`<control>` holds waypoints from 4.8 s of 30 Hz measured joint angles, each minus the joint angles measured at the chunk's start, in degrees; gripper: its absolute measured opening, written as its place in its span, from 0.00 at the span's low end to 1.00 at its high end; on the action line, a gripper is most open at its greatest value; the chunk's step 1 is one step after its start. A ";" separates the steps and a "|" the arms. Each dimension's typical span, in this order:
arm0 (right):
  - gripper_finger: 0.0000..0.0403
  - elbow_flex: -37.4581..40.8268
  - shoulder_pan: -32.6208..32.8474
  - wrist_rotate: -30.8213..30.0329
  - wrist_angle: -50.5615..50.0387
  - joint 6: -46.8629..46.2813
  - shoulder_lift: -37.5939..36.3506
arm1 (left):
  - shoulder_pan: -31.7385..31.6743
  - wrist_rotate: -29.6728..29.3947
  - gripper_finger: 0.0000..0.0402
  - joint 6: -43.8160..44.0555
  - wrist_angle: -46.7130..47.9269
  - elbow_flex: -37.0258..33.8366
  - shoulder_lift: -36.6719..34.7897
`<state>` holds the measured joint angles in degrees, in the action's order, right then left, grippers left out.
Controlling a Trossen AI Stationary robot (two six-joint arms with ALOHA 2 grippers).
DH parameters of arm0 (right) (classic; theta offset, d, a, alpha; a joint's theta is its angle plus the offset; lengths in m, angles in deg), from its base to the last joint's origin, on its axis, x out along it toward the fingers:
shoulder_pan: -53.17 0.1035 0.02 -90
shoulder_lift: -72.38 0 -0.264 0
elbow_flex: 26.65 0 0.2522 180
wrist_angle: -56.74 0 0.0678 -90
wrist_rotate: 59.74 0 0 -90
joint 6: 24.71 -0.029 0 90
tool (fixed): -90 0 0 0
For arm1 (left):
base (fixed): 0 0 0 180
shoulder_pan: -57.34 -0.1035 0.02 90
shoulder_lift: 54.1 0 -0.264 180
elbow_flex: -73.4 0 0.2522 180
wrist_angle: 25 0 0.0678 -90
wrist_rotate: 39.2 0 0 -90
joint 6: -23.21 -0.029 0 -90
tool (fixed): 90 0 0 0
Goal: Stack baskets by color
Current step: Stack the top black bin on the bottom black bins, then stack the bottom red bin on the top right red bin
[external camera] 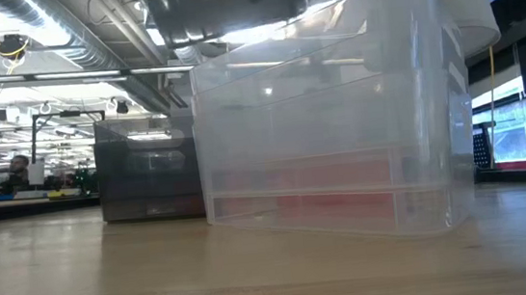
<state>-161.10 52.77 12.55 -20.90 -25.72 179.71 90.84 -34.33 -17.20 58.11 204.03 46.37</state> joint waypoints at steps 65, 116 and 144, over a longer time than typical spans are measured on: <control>0.00 -0.01 7.75 -13.93 4.77 -93.30 19.87 | 6.08 40.27 0.33 42.80 20.64 -4.76 -42.44; 0.14 -4.34 4.70 -6.97 6.92 -77.69 22.70 | 6.05 41.81 0.33 41.78 20.66 -4.76 -45.06; 0.03 -11.68 -4.21 13.17 -24.31 -21.16 13.35 | 5.99 23.29 0.33 60.45 20.60 -19.76 -45.96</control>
<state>-172.78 48.55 25.71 -45.22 -46.88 193.07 96.83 -11.04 43.25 78.71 184.27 0.40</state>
